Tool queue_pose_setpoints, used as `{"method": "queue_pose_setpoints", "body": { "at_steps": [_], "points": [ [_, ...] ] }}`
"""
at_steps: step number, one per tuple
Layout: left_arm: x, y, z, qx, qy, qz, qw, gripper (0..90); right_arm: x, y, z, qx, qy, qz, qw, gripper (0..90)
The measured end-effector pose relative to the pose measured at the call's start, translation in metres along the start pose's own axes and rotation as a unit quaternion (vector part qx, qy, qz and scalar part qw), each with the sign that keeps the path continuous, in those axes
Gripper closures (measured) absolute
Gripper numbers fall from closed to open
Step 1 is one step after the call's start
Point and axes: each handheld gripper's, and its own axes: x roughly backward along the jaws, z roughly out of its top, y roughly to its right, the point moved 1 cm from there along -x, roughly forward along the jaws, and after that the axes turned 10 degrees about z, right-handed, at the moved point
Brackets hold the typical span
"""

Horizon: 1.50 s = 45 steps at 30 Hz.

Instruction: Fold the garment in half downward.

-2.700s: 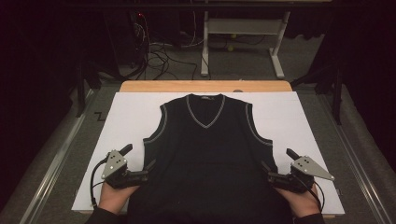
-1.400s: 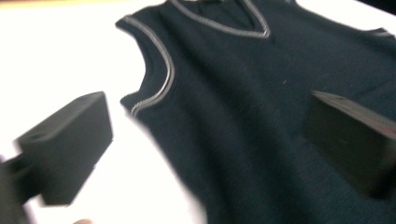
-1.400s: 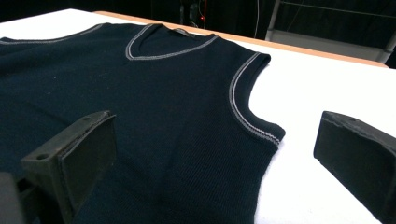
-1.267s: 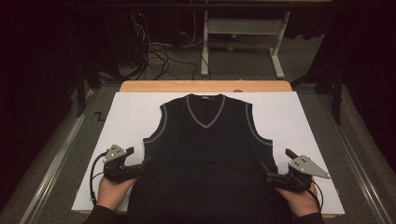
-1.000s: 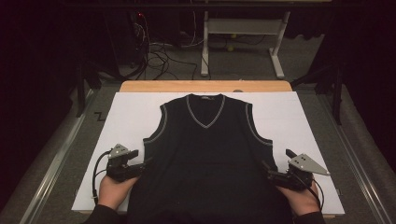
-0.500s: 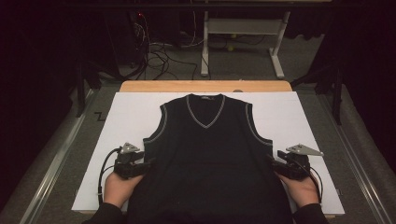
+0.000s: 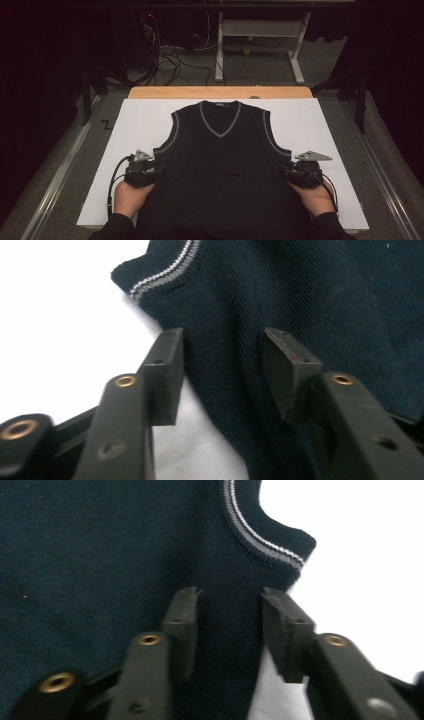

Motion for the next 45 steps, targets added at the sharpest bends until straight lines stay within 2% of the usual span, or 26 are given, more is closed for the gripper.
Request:
{"method": "queue_pose_setpoints", "body": {
  "at_steps": [3,5,7,9,12,15,17,23,33,36,40,45],
  "points": [
    [0.0,-0.004,0.0,0.009,-0.002,-0.005,0.9999,56.9,-0.002,-0.004,0.001,0.006,-0.003,0.004,1.0,77.6],
    [0.0,-0.004,0.001,0.008,-0.001,-0.005,1.0,60.4,-0.002,-0.009,0.002,0.021,-0.006,-0.001,0.9998,82.5],
    [-0.001,-0.005,0.0,0.008,0.002,-0.009,0.9999,62.1,-0.002,-0.009,0.002,0.022,-0.005,0.0,0.9997,82.9],
    [-0.001,-0.006,0.0,0.01,0.006,-0.025,0.9996,70.2,-0.002,-0.007,0.001,0.02,-0.001,0.008,0.9998,83.6],
    [-0.001,-0.005,-0.001,0.005,0.008,-0.028,0.9996,76.1,-0.001,-0.006,-0.001,0.023,0.009,0.008,0.9996,84.3],
    [0.001,-0.005,-0.002,0.009,0.015,-0.031,0.9994,77.1,0.002,-0.006,-0.002,0.021,0.026,0.003,0.9994,85.1],
    [0.003,-0.006,-0.002,0.01,0.023,-0.03,0.9992,77.5,0.009,-0.004,-0.003,0.016,0.047,-0.001,0.9988,85.9],
    [0.011,-0.012,-0.004,0.029,0.042,-0.048,0.9976,77.5,0.014,0.0,-0.007,0.017,0.056,0.001,0.9983,86.1],
    [0.024,-0.016,-0.01,0.028,0.047,-0.067,0.9963,77.4,0.028,0.001,-0.015,0.023,0.069,0.006,0.9973,87.9],
    [0.029,-0.017,-0.013,0.023,0.046,-0.07,0.9962,77.4,0.033,-0.002,-0.016,0.029,0.073,0.008,0.9968,87.9],
    [0.04,-0.016,-0.018,0.008,0.048,-0.072,0.9962,77.4,0.044,-0.01,-0.021,0.038,0.08,0.013,0.996,88.0],
    [0.048,-0.012,-0.024,-0.012,0.047,-0.069,0.9964,77.4,0.051,-0.013,-0.027,0.042,0.082,0.014,0.9957,87.9]
  ]
}}
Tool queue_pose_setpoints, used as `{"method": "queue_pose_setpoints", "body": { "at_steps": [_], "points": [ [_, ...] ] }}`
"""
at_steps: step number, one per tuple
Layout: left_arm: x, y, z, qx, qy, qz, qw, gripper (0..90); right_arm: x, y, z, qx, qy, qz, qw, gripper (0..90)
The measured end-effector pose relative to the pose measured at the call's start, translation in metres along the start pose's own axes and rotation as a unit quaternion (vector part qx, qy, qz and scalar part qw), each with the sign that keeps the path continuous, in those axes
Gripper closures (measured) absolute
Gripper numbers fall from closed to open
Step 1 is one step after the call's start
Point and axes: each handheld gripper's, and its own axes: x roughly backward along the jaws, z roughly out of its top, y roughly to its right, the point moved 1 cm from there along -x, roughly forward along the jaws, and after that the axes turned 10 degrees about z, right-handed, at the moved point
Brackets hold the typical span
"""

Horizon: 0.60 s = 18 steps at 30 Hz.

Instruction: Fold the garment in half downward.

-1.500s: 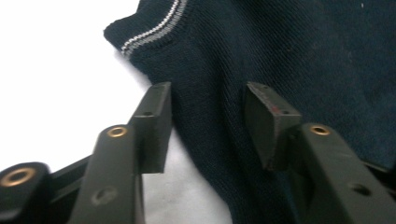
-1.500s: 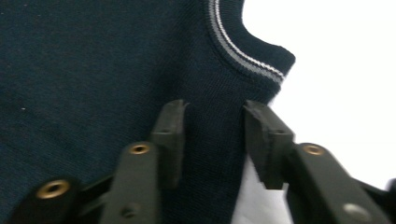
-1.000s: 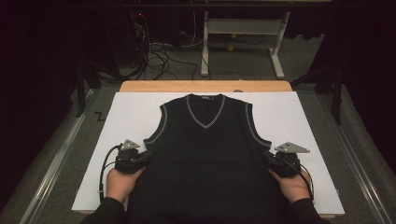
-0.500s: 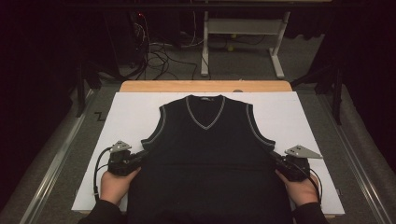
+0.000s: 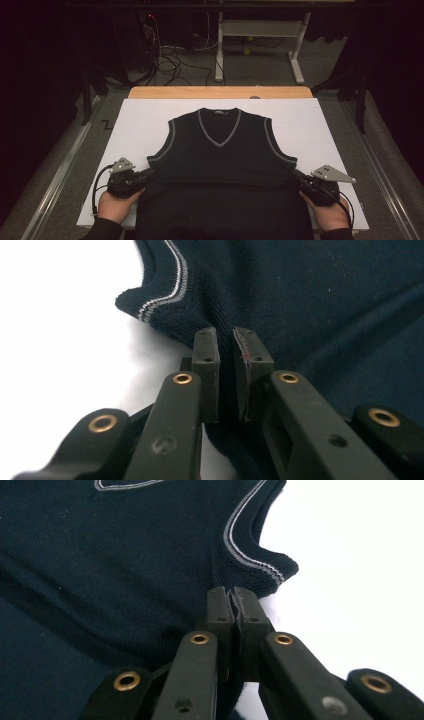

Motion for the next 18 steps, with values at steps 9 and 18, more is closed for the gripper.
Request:
{"method": "queue_pose_setpoints", "body": {
  "at_steps": [9,18],
  "points": [
    [0.013,0.007,-0.012,-0.021,-0.011,-0.01,0.9997,77.3,0.018,-0.006,-0.012,0.001,0.003,0.006,1.0,87.9],
    [0.019,0.013,-0.02,-0.04,-0.02,-0.008,0.999,77.2,0.026,-0.01,-0.021,0.002,-0.002,0.009,1.0,87.9]
  ]
}}
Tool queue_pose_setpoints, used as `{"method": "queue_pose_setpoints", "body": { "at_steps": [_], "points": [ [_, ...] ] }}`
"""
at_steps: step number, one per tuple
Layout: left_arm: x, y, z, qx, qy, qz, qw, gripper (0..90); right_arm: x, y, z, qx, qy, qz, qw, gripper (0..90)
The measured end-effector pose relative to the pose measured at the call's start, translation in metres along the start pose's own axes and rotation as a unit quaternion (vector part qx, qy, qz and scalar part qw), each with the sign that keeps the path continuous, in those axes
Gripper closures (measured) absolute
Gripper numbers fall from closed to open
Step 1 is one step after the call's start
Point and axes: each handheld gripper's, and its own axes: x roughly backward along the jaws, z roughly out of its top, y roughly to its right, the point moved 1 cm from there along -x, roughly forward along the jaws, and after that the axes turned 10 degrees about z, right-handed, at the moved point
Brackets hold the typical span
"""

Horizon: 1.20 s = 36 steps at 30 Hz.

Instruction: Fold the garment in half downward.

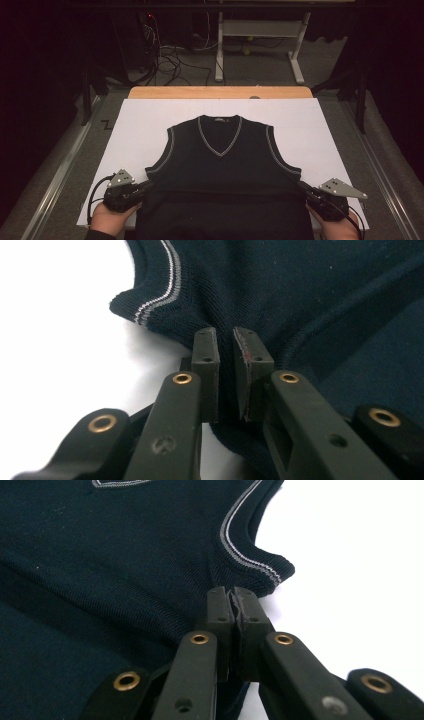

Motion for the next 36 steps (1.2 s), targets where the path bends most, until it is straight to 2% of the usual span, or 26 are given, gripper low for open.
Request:
{"method": "queue_pose_setpoints", "body": {
  "at_steps": [11,27,29,31,33,36],
  "points": [
    [0.01,0.01,-0.012,-0.017,-0.009,-0.005,0.9998,77.1,0.01,-0.007,-0.008,0.002,0.0,0.006,1.0,87.8],
    [0.015,0.01,-0.018,-0.017,-0.009,-0.016,0.9997,76.2,0.018,-0.011,-0.015,0.006,-0.004,0.01,0.9999,87.2],
    [0.015,0.009,-0.017,-0.01,-0.009,-0.016,0.9998,72.8,0.017,-0.011,-0.015,0.007,-0.004,0.011,0.9999,85.1],
    [0.014,0.007,-0.015,-0.001,-0.004,-0.016,0.9999,65.1,0.016,-0.01,-0.014,0.002,0.001,0.018,0.9998,80.2],
    [0.013,0.004,-0.013,0.009,0.005,-0.016,0.9998,56.3,0.015,-0.009,-0.014,-0.004,0.005,0.023,0.9997,72.5],
    [0.014,-0.001,-0.01,0.024,0.032,-0.012,0.9991,47.0,0.012,-0.006,-0.01,-0.014,0.015,0.025,0.9995,59.5]
  ]
}}
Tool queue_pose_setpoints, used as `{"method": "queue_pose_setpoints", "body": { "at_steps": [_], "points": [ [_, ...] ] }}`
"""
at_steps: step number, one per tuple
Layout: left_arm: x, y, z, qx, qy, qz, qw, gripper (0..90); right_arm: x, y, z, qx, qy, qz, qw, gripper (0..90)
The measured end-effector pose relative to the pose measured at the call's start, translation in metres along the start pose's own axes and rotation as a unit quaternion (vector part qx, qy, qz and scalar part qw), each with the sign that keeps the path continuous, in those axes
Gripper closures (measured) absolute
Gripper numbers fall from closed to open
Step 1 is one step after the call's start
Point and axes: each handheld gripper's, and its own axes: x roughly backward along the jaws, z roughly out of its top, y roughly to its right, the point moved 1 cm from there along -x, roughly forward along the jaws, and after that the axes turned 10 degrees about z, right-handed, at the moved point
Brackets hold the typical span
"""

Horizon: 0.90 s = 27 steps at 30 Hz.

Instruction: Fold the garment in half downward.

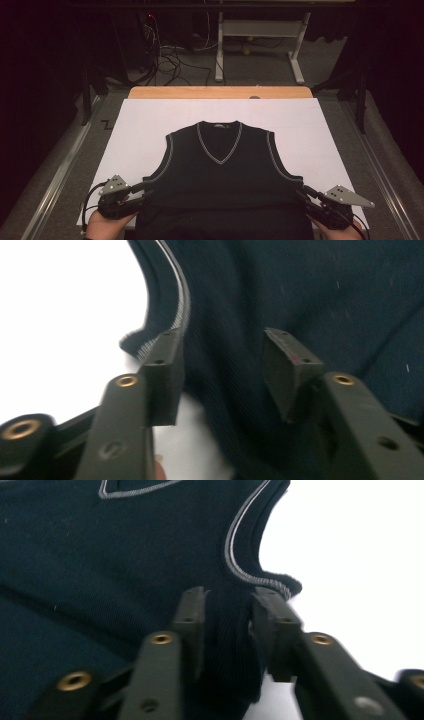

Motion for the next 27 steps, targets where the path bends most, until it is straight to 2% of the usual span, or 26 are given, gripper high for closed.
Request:
{"method": "queue_pose_setpoints", "body": {
  "at_steps": [4,5,6,7,9,11,13,16,18,21,24,27],
  "points": [
    [-0.003,-0.013,0.008,0.023,0.029,-0.004,0.9993,36.5,-0.006,0.004,0.006,-0.003,0.01,-0.002,0.9999,43.4],
    [-0.004,-0.016,0.011,0.026,0.033,0.0,0.9991,31.7,-0.011,0.008,0.012,-0.003,0.013,0.0,0.9999,33.8],
    [-0.006,-0.018,0.014,0.03,0.038,0.003,0.9988,31.7,-0.011,0.008,0.012,-0.003,0.013,0.0,0.9999,33.8],
    [-0.008,-0.02,0.017,0.032,0.043,0.002,0.9986,29.0,-0.014,0.01,0.016,-0.004,0.016,0.003,0.9999,29.5],
    [-0.014,-0.022,0.024,0.03,0.045,0.003,0.9985,26.4,-0.02,0.012,0.023,-0.002,0.021,0.0,0.9998,21.5],
    [-0.022,-0.024,0.034,0.016,0.041,0.017,0.9989,17.4,-0.032,0.018,0.036,0.004,0.016,-0.003,0.9999,14.8],
    [-0.03,-0.027,0.045,0.015,0.043,0.02,0.9988,14.6,-0.037,0.02,0.041,0.007,0.016,-0.004,0.9998,13.6],
    [-0.041,-0.032,0.058,0.017,0.05,0.023,0.9983,10.3,-0.048,0.025,0.054,0.004,0.017,-0.004,0.9998,5.0],
    [-0.048,-0.035,0.066,0.019,0.045,0.028,0.9984,5.1,-0.056,0.029,0.063,0.003,0.015,0.001,0.9999,0.4],
    [-0.061,-0.041,0.075,0.02,0.031,0.033,0.9988,0.0,-0.065,0.034,0.073,0.004,0.012,-0.006,0.9999,0.2],
    [-0.07,-0.049,0.082,0.03,0.031,0.054,0.9976,0.0,-0.075,0.042,0.081,-0.004,0.009,-0.008,0.9999,0.2],
    [-0.082,-0.06,0.089,0.055,0.016,0.038,0.9976,0.0,-0.086,0.05,0.087,-0.01,0.004,-0.013,0.9999,0.2]
  ]
}}
